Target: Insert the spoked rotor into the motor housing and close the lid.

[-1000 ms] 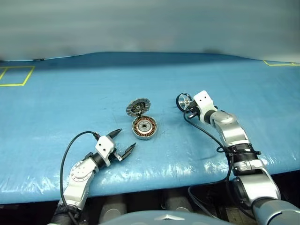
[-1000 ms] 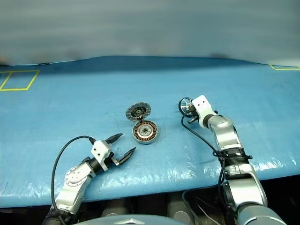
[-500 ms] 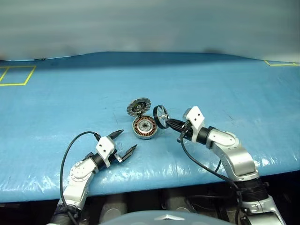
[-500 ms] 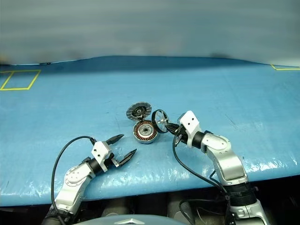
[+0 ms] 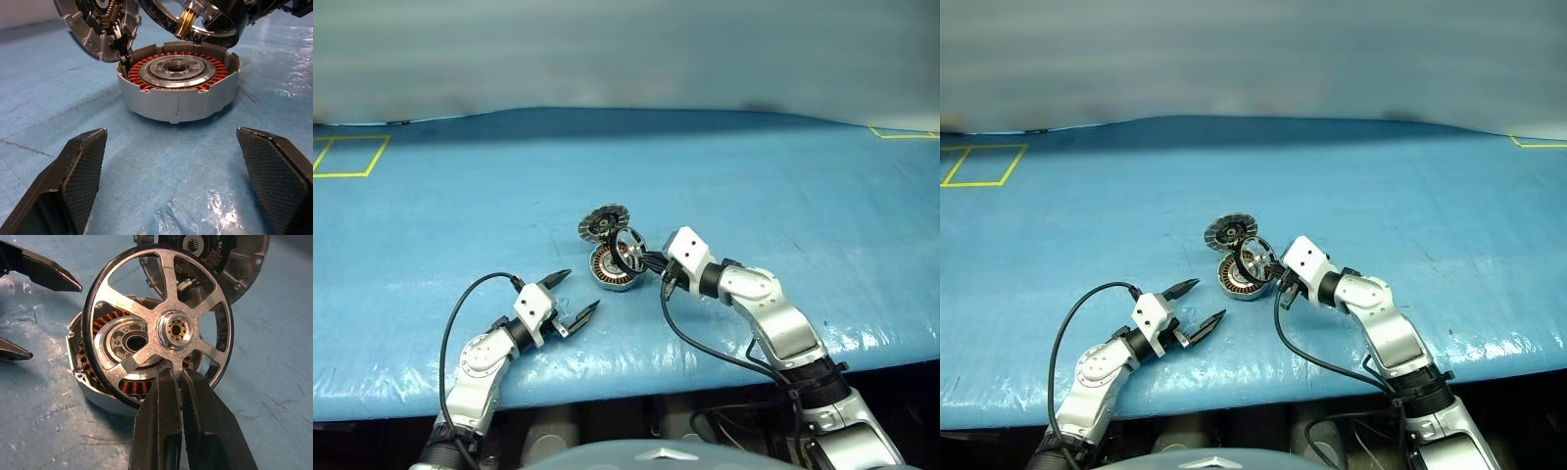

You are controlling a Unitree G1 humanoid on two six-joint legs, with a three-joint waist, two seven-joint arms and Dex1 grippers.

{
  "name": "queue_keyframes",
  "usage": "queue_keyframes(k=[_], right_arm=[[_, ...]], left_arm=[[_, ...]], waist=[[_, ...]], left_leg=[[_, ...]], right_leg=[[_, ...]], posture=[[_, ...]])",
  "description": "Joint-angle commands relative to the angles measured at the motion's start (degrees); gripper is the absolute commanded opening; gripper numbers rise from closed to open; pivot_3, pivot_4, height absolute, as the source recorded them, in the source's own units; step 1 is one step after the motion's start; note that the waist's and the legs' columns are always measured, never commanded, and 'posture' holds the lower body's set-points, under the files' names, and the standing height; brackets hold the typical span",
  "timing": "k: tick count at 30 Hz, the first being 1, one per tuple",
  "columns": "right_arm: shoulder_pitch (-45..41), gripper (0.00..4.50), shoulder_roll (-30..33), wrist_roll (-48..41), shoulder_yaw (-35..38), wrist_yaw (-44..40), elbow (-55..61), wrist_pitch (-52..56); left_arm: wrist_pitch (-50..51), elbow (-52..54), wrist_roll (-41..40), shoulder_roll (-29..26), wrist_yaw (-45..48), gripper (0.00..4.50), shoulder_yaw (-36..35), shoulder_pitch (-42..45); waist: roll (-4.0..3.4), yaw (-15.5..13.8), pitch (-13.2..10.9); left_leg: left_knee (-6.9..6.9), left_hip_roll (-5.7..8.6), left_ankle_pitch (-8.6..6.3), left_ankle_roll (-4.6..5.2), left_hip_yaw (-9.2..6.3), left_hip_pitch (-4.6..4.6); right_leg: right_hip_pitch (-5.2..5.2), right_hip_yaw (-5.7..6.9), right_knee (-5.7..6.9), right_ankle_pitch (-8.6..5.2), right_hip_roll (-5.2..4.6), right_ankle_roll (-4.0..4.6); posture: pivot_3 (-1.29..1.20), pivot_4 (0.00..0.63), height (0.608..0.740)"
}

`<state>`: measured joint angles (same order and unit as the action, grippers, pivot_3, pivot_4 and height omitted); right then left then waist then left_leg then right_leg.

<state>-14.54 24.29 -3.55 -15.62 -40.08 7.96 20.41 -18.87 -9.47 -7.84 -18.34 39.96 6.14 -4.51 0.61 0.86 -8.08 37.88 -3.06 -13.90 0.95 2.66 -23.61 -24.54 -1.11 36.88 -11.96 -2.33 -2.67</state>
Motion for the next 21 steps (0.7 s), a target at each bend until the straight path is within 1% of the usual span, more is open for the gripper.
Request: queue_keyframes(k=[1, 12, 21], right_arm=[[-1.07, 0.04, -0.31, 0.72, -0.92, -0.4, 1.14, -1.95], [-2.44, 0.04, 0.83, 3.63, -0.91, 0.25, 3.23, -3.49], [-3.1, 0.04, 0.26, 5.07, -3.19, -0.42, 3.44, -3.66]], left_arm=[[-0.28, -0.3, 0.04, -0.08, -0.35, 4.5, -0.14, -0.31], [-0.37, -0.6, -0.03, -0.2, -0.27, 4.5, -0.21, -0.2], [-0.51, -0.98, 0.02, 0.05, -0.36, 4.5, -0.11, -0.1]], waist=[[0.0, -0.02, 0.0], [0.0, -0.02, 0.0], [0.0, -0.04, 0.0]], left_leg=[[0.0, 0.0, 0.0, 0.0, -0.01, 0.0], [0.0, 0.0, 0.0, 0.0, 0.0, 0.0], [0.01, 0.0, 0.0, 0.0, 0.0, 0.0]], right_leg=[[0.01, 0.0, 0.0, 0.0, 0.0, 0.0], [0.01, 0.0, -0.01, 0.0, 0.0, 0.0], [0.01, 0.0, 0.0, 0.0, 0.01, 0.0]], posture=[[0.0, 0.15, 0.74], [0.0, 0.15, 0.74], [0.0, 0.15, 0.74]])
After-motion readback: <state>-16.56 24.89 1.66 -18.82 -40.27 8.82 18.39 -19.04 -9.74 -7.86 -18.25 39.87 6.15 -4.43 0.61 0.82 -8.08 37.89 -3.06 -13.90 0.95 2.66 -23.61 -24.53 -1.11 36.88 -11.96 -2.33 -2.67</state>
